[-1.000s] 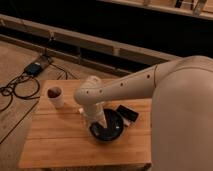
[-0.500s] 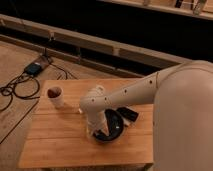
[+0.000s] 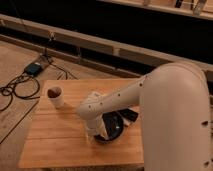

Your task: Push the ceramic bowl across the table

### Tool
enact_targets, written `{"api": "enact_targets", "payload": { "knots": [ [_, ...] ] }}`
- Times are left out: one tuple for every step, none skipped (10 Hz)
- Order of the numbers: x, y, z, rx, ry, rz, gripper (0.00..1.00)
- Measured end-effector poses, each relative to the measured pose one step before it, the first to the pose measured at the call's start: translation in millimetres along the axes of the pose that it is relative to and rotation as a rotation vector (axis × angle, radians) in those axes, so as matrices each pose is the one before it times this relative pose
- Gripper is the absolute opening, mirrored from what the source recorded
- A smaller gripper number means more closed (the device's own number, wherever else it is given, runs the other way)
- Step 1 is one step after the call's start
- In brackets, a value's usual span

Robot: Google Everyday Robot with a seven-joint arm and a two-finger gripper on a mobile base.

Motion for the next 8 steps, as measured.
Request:
{"api": "enact_targets", "payload": {
  "knots": [
    [0.14,9.54,4.89,-0.00799,0.00734,-0.01449,0.65],
    [1.08,10.48,4.65,-0.00578,0.01246,-0.01194,0.65],
    [1.25,13.49,5.11,-0.01438,0.01332,-0.00950,0.65],
    [0.84,8.57,2.23,-0.00812,0.00701,-0.00763,0.65],
    [2.11,10.79,2.44,-0.00947,0.00921,-0.01344,0.65],
    [1.71,14.74,1.26,-0.01064,0.00673,-0.02184,0.65],
    [0.39,12.78,0.55,-0.00831,0.00307,-0.02031,0.65],
    [-1.07,14.84,-0.27,-0.00841,0.00008,-0.03043,0.65]
  ]
}}
